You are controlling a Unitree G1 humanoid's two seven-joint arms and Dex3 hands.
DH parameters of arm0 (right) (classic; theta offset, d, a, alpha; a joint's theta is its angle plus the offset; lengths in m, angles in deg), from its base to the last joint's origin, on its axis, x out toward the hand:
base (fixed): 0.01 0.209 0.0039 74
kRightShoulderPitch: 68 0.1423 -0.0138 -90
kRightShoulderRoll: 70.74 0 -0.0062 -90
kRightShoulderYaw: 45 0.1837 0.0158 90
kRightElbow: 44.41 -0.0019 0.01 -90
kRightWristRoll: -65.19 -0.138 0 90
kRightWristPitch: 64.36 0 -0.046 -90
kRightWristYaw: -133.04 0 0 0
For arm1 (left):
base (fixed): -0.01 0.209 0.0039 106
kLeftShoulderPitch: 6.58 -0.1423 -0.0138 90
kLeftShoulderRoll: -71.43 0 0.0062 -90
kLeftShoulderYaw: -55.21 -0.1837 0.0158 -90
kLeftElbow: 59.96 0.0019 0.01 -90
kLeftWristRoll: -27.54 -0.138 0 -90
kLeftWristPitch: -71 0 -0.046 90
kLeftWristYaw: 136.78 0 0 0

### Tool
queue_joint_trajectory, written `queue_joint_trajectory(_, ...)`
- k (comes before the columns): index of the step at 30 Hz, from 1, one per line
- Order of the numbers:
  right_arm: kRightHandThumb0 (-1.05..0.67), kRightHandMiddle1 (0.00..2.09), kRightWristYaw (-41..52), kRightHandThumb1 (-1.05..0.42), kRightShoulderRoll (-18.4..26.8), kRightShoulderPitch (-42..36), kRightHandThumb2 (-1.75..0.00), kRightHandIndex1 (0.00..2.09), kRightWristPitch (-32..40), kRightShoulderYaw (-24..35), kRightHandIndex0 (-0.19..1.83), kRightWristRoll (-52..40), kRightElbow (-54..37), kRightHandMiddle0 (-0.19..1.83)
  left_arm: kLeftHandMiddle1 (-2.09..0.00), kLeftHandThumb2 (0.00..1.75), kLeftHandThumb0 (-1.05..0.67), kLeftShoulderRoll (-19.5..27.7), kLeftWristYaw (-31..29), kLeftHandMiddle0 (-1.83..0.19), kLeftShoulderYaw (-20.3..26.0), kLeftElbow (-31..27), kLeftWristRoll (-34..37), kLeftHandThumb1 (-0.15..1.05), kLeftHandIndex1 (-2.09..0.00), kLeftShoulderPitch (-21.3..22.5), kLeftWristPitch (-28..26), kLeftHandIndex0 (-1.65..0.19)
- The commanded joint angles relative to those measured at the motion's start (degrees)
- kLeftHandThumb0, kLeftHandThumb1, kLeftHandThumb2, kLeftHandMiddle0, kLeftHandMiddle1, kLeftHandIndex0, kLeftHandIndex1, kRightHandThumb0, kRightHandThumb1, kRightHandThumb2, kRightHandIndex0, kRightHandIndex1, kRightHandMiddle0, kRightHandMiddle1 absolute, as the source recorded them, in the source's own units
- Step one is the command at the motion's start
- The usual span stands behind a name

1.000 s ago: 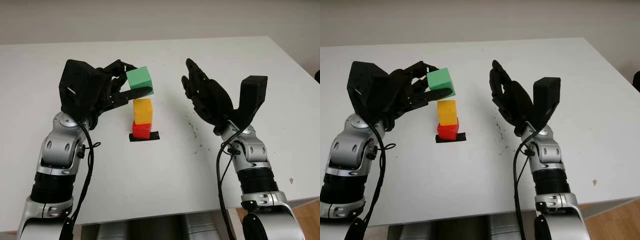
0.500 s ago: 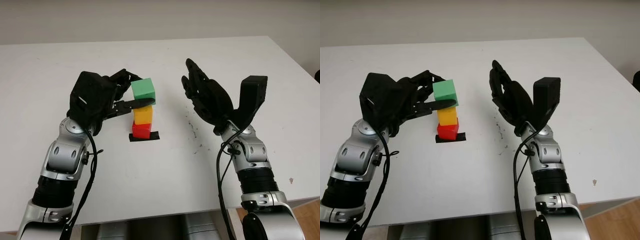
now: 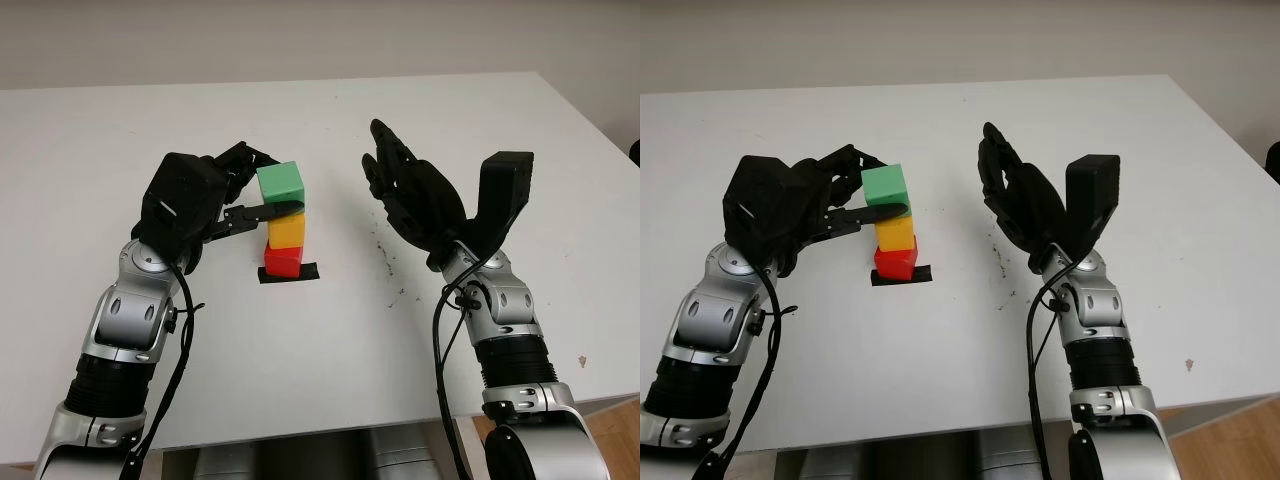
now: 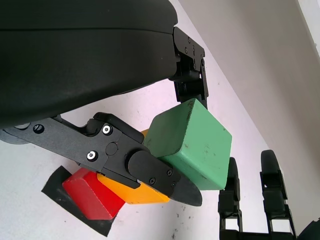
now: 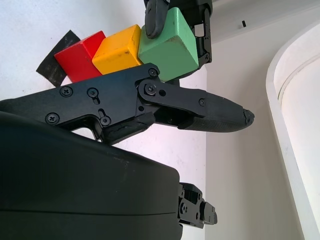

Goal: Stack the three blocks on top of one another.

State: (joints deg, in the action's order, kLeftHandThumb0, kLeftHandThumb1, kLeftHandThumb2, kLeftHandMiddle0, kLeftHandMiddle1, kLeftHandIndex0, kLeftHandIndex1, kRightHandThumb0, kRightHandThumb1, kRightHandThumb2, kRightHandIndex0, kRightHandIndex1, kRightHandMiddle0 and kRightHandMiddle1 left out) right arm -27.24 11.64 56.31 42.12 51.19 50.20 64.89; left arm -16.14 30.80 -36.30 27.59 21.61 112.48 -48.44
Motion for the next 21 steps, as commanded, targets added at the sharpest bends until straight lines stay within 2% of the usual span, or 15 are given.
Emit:
queue_joint_trajectory(1, -0.73, 0.05, 0.12, -1.05, 0.23, 0.65, -0.62, 0.06, 0.25, -0.06, -0.16, -0.15, -1.22, -0.15, -0.06, 0.05, -0.45, 0.63, -0.03, -0.15, 0.42, -0.26, -0.14, 0.97, -1.7, 0.09, 0.74, -0.4)
queue_joint_trajectory(21, -0.73, 0.06, 0.1, -1.05, 0.4, 0.73, -0.61, 0.06, -0.09, 0.04, -0.15, 0.17, -0.97, -0.14, -0.05, 0.05, -0.47, 1.73, -1.46, -0.15, -0.43, -0.23, -0.98, 0.95, -1.65, -0.2, 0.83, -0.42)
